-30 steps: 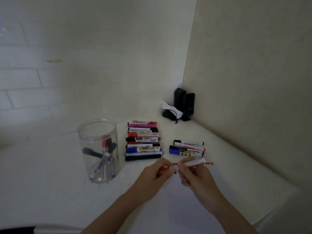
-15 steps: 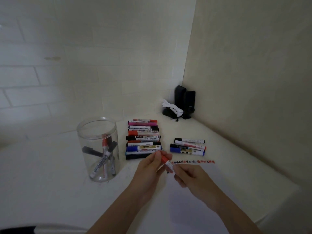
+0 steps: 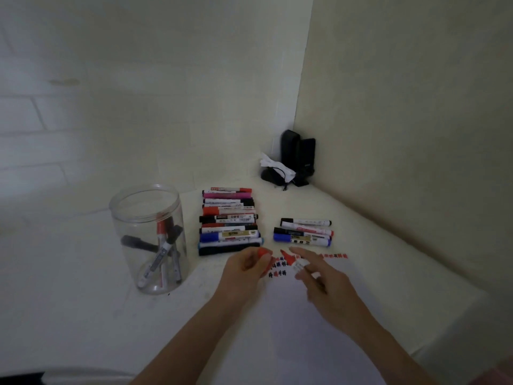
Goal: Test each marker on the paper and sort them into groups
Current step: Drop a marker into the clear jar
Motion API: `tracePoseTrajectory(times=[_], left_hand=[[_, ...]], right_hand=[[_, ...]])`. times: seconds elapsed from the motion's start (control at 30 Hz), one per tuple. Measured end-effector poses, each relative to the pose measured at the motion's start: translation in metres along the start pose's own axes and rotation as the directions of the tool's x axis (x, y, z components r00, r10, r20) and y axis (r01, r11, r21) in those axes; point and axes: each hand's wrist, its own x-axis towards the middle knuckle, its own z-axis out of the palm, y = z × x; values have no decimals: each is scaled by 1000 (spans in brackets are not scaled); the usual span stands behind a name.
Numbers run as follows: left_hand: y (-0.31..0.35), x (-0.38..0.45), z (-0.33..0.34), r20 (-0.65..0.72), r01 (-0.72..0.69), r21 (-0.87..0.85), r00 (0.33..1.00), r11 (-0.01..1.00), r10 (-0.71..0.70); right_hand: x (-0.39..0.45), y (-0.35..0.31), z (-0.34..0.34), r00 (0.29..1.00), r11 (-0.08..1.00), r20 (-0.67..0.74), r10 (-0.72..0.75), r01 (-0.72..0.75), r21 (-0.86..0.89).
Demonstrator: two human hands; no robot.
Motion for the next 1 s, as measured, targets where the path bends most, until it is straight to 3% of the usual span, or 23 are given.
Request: tracePoseTrajectory(times=[0.07, 0.13, 0.2, 0.27, 0.37, 0.53, 0.7, 0.87, 1.0], left_hand=[[-6, 3, -3, -3, -32, 84, 999, 996, 33], [-9, 5, -3, -1, -62, 184, 998, 981, 64], [-13, 9, -5, -4, -100, 281, 994, 955, 105], [-14, 12, -7, 20, -146, 381, 989, 913, 149], [-17, 17, -10, 89, -213, 502, 977, 838, 195], [-26, 30, -10, 194, -349, 630, 936, 694, 295], [-47, 40, -7, 330, -455, 730, 888, 510, 320], [-43, 37, -4, 341, -403, 843, 913, 356, 224], [-47, 37, -5, 336, -397, 860, 913, 322, 230]], right_hand=[[3, 2, -2, 1000, 997, -2, 6, -6, 72], [7, 0, -5, 998, 948, -7, 67, -62, 313], [13, -2, -9, 985, 743, 54, 162, -157, 651], [19, 0, -11, 972, 591, 71, 224, -194, 783], [27, 5, -5, 961, 696, -13, 275, -190, 692], [45, 24, 13, 959, 859, -185, 214, -94, 503], [48, 40, 29, 948, 908, -260, 182, -60, 415], [51, 49, 31, 934, 915, -270, 235, -119, 387], [50, 49, 32, 936, 946, -285, 207, -117, 302]])
